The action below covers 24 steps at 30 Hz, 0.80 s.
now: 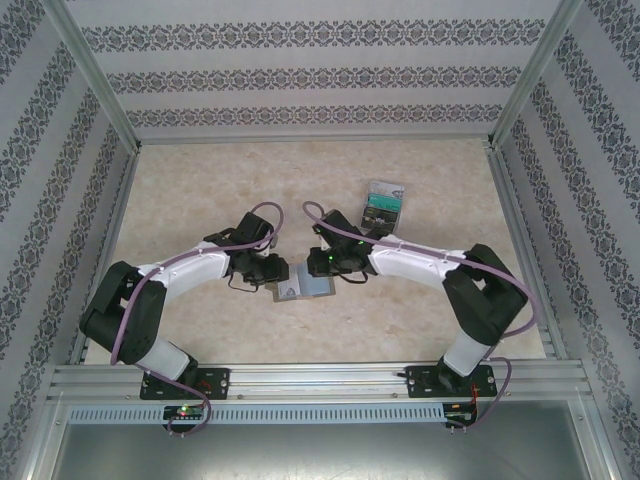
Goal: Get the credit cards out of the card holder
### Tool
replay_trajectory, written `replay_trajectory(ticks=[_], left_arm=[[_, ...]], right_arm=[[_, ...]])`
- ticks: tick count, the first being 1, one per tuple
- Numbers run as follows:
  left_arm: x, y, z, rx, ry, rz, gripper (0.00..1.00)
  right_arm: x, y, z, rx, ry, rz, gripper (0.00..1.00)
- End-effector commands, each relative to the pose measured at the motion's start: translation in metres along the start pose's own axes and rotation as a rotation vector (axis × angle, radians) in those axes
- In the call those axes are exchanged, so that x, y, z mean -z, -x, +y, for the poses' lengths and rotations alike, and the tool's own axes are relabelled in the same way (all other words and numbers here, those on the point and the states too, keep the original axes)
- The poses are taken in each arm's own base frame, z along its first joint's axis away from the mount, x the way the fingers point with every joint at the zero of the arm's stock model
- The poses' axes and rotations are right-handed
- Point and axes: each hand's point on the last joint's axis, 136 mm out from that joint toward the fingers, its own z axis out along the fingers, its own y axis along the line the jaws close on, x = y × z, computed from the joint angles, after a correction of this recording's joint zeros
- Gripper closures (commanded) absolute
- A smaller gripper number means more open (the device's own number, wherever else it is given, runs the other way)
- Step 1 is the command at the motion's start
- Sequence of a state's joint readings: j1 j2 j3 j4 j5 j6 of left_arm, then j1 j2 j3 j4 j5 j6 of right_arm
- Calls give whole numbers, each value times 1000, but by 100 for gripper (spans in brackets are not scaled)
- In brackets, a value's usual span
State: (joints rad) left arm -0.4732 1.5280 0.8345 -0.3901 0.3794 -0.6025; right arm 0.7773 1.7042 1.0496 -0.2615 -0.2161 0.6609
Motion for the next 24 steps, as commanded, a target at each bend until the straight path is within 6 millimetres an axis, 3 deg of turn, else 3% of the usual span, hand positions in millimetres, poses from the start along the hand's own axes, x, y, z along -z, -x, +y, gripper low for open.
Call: replay_trajectory(ticks=[1,10,24], left_arm=[[-5,-5,14,8,41,23,73],[-17,-13,22,32,61,68,76],[-26,-18,25,54,66,109,79]], right_arm=[[-15,-1,26,-30,104,52,87],[-40,-6,27,-70,109,130,85],[-55,-19,11,-119,81,192,85]])
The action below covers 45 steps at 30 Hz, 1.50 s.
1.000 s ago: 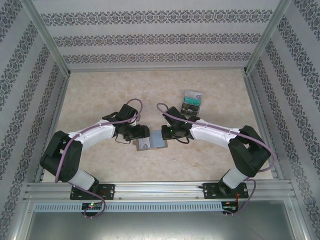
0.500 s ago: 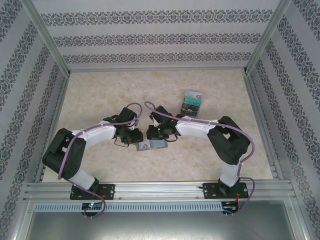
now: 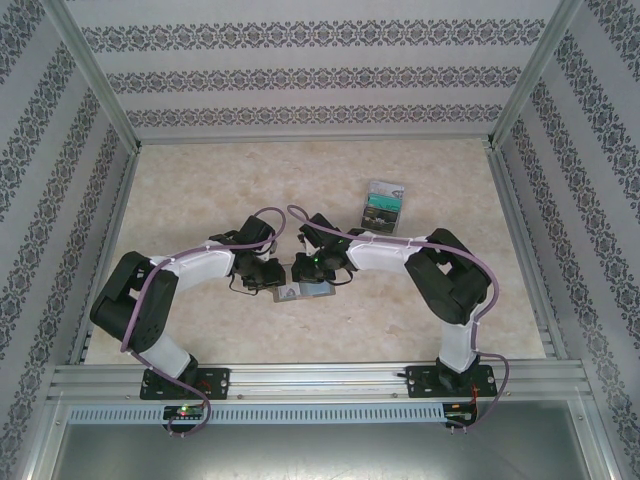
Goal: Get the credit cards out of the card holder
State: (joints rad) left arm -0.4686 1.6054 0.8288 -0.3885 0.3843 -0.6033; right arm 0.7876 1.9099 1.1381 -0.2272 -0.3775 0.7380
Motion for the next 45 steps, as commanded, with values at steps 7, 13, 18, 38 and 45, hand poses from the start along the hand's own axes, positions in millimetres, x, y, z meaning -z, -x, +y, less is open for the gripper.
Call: replay_trajectory(ticks=[7,13,18,38,45], left_arm=[[-6,-5,7,22,20,44,79],[-7,-5,8,19,27,50,79],[-7,-4,7,15,25,48,79],[-5,-1,0,10,4,46,79],[-5,0,0,9,2,46,80]], right_arm=[[-7,-3,-9,-45,-22,35,83],[4,-1,-16,-51,-45,10,83],[8,-1,-24,-70,-61,3,82],[-11,-4,6,-48,78,76,84],[-10,-4,14,-24,108,82,100]])
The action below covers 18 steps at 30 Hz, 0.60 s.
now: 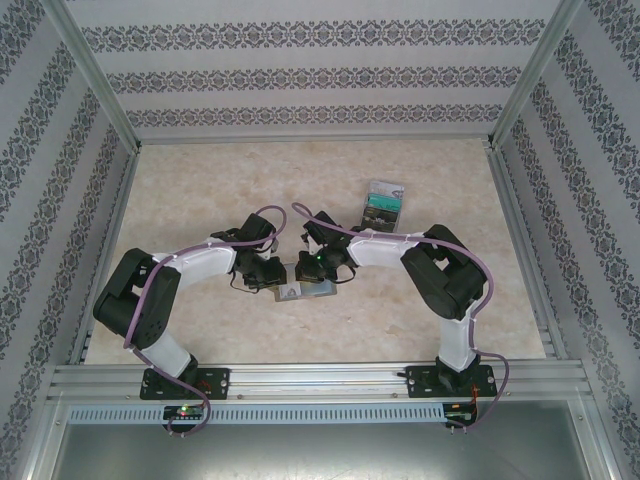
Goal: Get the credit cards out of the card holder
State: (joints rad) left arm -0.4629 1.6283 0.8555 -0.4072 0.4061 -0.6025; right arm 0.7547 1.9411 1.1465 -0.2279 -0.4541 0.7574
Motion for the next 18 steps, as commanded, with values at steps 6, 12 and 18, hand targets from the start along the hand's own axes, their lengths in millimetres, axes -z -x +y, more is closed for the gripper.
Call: replay_trajectory(ticks=[6,12,18], left_arm=[[-1,-3,6,2,28,20,80],[-1,-4,8,0,37,19,81],[0,-4,7,1,34,19,83]], right_arm=[[10,0,7,39,16,-20,100],[31,5,-19,5,-10,-59,100],[31,1,-21,10,4,-38,100]])
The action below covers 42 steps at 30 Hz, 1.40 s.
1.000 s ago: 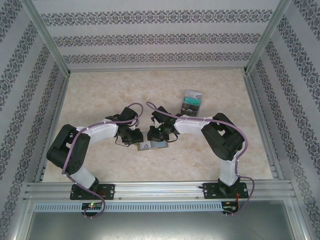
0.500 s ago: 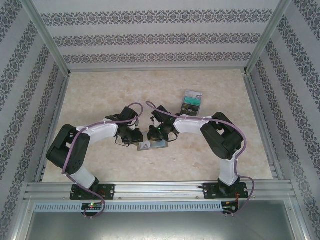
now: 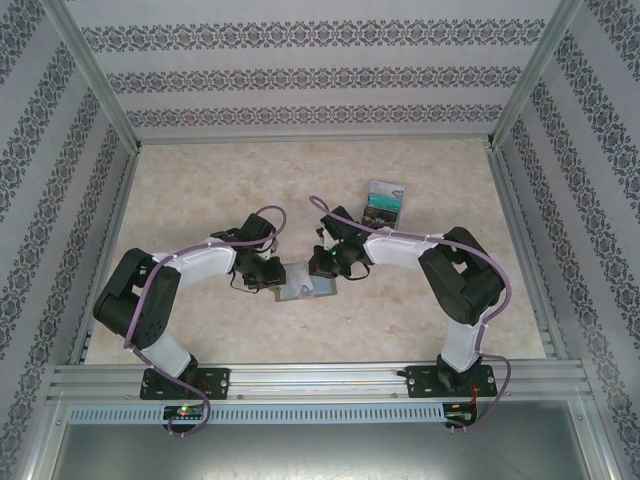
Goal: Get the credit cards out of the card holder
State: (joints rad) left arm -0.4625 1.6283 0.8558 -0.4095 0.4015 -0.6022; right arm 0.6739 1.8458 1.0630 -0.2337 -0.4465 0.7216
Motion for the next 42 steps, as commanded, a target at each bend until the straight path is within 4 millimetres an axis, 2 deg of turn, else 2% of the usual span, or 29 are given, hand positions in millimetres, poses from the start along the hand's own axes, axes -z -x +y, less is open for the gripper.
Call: replay_trajectory(ticks=[1,2,4,7,15,20,23,28,38,42], left_arm=[[-1,-5,7,1,31,21,88],[0,-4,6,-1,28,21,90],[0,-5,7,0,29,21,94],[0,-5,7,-1,29,24,98],[-1,-6,7,3,27,29,98],[-1,-5,5,2,24,27,98],[-1,-5,5,1,24,29,98],[-1,-6,7,-4,31,31,98],[0,-5,6,-8,31,30,99],[2,-3,5,-12,32,25,99]], right_arm=[[0,-8,4,36,18,21,100],[-2,-9,4,34,19,24,100],[-6,-9,6,35,25,23,89],[-13,-10,10,44,30,31,84],[-27,-14,16,51,46,56,80],[-31,-17,21,56,53,65,82],[-30,-17,21,54,51,64,100],[-18,-15,8,43,21,33,100],[28,-3,-36,18,-43,-47,100],[46,4,-38,43,-44,-78,100]])
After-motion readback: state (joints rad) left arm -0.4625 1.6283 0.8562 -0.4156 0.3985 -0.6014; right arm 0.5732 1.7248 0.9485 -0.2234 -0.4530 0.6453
